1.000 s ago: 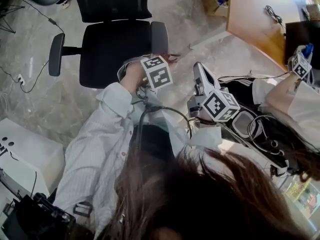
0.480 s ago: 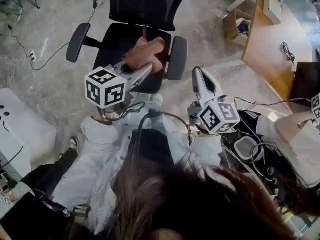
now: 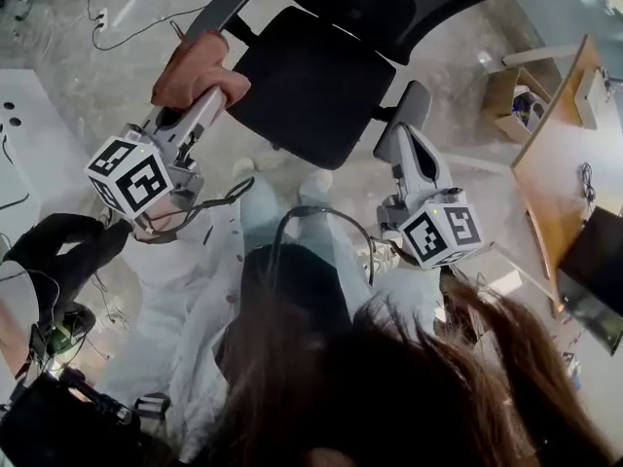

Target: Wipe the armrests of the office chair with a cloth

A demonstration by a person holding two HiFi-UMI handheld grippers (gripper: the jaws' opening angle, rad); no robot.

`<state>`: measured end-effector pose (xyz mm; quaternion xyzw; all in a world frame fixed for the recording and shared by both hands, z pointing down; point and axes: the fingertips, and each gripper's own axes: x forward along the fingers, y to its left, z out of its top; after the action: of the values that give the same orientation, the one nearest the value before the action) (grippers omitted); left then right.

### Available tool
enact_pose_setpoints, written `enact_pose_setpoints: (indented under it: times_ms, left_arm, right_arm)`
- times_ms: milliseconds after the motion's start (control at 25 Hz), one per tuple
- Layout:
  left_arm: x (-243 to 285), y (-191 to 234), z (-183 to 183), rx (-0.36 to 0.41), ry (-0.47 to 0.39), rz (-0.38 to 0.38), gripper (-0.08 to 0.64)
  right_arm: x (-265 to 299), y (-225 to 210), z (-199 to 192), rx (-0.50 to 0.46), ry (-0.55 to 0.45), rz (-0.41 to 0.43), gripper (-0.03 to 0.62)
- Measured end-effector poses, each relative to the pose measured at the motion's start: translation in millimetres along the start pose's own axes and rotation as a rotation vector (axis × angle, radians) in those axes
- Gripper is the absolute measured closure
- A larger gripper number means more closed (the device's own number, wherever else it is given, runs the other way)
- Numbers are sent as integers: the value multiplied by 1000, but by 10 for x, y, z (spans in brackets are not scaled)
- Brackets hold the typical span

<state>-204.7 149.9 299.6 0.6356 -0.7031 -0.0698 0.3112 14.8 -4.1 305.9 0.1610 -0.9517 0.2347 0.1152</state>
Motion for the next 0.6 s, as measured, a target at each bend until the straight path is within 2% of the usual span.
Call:
enact_pose_setpoints:
  times_ms: [120,280,440,600]
  left_arm:
    - [-219,346,49,-12,-48,60,514]
    - [-275,798,148,-5,-56,45,514]
    - [-209,1318,397,39,-27,-37,514]
    - [-145,1889,804,105,54,-142,514]
  right_arm:
    - [317,174,-129,-19,32,38,591]
    - [787,460,-243,-26,46,36,591]
    - [1357,806,-325,-15,18,-6,591]
    - [1910,1236,-302,8,-35,-99,591]
